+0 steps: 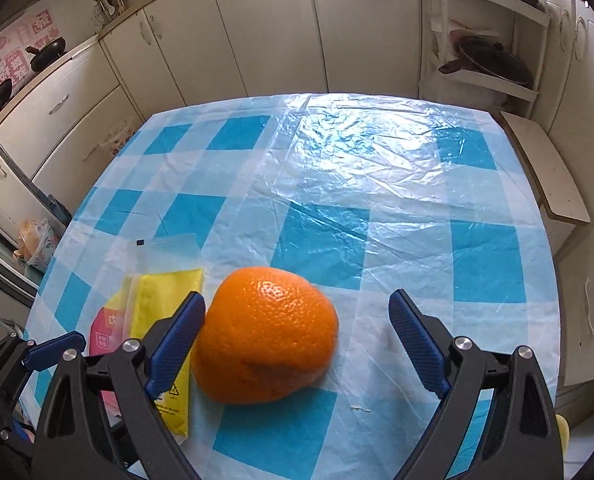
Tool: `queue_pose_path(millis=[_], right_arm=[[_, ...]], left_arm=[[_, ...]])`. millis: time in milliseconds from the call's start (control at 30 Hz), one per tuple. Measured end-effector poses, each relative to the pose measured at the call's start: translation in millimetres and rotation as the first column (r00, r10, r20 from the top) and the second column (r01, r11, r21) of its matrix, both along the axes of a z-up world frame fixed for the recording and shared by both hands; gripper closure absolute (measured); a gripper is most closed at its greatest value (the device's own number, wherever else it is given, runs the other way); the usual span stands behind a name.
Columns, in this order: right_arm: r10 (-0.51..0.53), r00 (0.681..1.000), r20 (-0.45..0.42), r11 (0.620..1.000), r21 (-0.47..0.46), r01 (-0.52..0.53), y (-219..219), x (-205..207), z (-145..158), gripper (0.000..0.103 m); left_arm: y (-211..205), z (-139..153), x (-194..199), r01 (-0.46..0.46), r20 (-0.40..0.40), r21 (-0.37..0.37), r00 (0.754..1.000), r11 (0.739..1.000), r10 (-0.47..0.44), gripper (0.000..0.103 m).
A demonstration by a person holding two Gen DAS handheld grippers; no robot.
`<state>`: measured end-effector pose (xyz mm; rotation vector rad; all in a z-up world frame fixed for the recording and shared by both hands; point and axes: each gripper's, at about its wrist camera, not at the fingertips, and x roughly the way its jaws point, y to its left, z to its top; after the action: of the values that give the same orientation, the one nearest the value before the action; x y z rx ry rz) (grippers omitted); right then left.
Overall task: Collect trash
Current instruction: 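Grasp the round orange with the right gripper while the left grasps the yellow snack bag, then carry orange and snack bag over the yellow bucket and open both grippers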
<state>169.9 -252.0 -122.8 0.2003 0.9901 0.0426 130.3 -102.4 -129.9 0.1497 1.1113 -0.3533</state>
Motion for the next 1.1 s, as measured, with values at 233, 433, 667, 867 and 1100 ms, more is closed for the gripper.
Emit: queue_pose_path(millis=[233, 433, 667, 867, 1100], right_arm=[[0.041, 0.999, -0.012, 0.998, 0.053, -0.04, -2.2, 2.4, 0.0, 0.065], [0.021, 1.0, 0.016, 0.997, 0.07, -0.023, -12.2, -8.2, 12.7, 0.072], [-0.001, 0.999, 0.048, 0.998, 0.066, -0.002, -27.7, -28.5, 27.4, 0.072], [-0.023, 0.998, 0.051, 0.999, 0.039, 0.021, -41.0, -43.0, 32.2, 0.073], [-0.048, 0.995, 0.089, 0.999, -0.016, 0.05, -56.1, -76.5, 49.8, 0.073]], left_arm=[[-14.3, -13.7, 0.7, 0.014, 0.014, 0.033, 1.0, 0.999, -0.015, 0.014], [4.6, -4.1, 3.3, -0.023, 0.012, -0.013, 1.0, 1.0, 0.023, 0.098], [13.7, 4.9, -6.0, 0.014, -0.005, -0.103, 1.0, 0.995, -0.015, 0.103], [24.9, 27.3, -16.5, 0.032, 0.022, -0.176, 0.999, 0.984, -0.028, 0.103], [33.3, 54.6, -31.9, 0.063, 0.066, -0.254, 0.997, 0.965, -0.047, 0.103]])
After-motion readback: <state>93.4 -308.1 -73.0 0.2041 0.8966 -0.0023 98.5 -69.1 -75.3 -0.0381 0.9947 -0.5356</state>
